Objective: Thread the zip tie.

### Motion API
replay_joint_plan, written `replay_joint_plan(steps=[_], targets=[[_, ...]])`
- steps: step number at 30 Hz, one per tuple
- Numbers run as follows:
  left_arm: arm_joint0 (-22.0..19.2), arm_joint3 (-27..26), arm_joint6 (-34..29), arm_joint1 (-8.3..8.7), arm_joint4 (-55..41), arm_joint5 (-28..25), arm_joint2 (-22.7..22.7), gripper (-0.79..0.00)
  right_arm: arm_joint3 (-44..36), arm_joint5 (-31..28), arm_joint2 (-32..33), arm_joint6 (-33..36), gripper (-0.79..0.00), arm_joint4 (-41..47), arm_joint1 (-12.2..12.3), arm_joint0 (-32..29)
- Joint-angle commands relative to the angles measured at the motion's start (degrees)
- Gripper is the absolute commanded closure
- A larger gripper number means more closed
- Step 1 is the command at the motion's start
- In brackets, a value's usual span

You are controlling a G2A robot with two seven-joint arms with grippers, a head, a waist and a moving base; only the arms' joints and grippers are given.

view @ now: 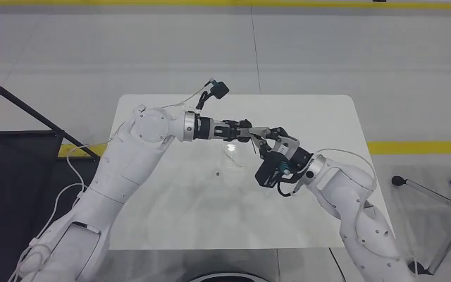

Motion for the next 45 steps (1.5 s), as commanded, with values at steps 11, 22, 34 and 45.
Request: replay_joint_plan(steps=[11,22,34,45], targets=[[2.8,-6.11,8.24,0.93,12.39,-0.31,-1.29,0.0,0.0,-0.82,-0.16,1.3,0.0,-0.14,0.23,0.3],[7.02,-15.4,15.96,1.81,29.41,3.63,-1.46,0.0,-1.06,-1.05,-0.33,4.98,0.0,-1.44,0.41,0.42],[9.09,-18.69,17.18,2.25,31.97,3.24,-2.35,0.0,-1.71,-0.99,-0.78,6.88,0.0,-1.52,0.48,0.51],[10.26,-20.27,17.38,2.51,32.78,2.8,-2.83,0.0,-2.08,-0.43,-1.22,8.82,0.0,-1.23,0.46,0.6]])
